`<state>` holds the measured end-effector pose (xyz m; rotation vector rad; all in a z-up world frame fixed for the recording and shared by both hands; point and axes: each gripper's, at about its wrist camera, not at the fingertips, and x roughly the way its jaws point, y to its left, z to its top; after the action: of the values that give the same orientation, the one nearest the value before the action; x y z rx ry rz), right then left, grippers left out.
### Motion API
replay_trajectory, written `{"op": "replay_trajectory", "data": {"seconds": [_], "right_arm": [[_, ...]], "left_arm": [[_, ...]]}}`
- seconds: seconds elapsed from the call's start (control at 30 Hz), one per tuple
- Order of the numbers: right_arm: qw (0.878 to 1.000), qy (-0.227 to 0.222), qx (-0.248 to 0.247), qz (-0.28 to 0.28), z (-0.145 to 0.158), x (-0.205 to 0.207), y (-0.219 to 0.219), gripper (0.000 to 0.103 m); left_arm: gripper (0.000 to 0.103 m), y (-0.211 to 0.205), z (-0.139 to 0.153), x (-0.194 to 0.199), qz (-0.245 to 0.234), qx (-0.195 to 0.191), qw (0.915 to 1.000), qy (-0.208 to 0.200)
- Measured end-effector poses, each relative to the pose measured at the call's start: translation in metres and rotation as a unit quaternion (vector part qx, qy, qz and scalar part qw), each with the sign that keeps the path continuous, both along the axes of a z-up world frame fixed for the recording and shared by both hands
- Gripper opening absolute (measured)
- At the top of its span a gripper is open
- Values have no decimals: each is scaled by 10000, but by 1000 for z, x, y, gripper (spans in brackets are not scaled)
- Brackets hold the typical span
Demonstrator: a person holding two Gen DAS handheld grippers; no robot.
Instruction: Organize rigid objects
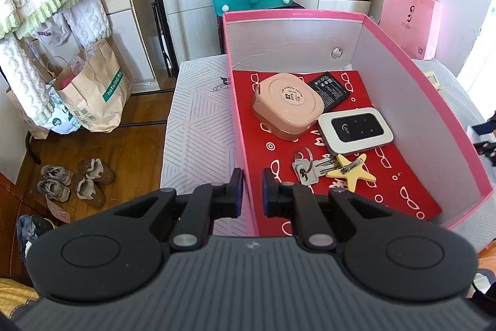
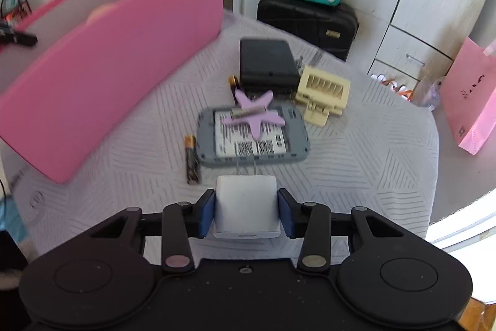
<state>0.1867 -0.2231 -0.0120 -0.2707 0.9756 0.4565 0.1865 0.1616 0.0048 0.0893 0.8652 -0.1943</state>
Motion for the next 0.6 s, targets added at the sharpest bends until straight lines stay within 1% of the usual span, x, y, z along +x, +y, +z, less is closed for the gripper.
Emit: {"op": "replay_trajectory", "data": {"seconds": [0.07, 0.13, 0.23, 0.33, 0.4, 0.47, 0.53, 0.6], "right_arm": [[9998, -192, 43, 60, 14, -7, 6, 48], [9987, -437, 53, 239, 32, -15, 17, 48], [9947, -774, 184, 648, 64, -26, 36, 48], [9875, -1030, 415, 1116, 95, -34, 59, 48], [9842, -953, 690, 1325, 107, -29, 75, 48], [9826, -762, 807, 1486, 110, -21, 93, 48], [9804, -634, 731, 1717, 107, -13, 112, 48], [9794, -505, 533, 1881, 100, -4, 131, 48]], "left_arm": [[10, -1, 0, 0, -21, 32, 10000, -9], [10, -3, -1, 0, -47, 89, 9999, -20], [10, -5, 0, 0, -90, 160, 9998, -13], [10, -6, 0, 0, -123, 229, 9997, 14], [10, -7, 1, 1, -151, 275, 9995, 32], [10, -8, 1, 1, -161, 302, 9994, 46], [10, -7, 1, 1, -177, 309, 9994, 53], [10, -7, 1, 1, -186, 300, 9994, 64]]}}
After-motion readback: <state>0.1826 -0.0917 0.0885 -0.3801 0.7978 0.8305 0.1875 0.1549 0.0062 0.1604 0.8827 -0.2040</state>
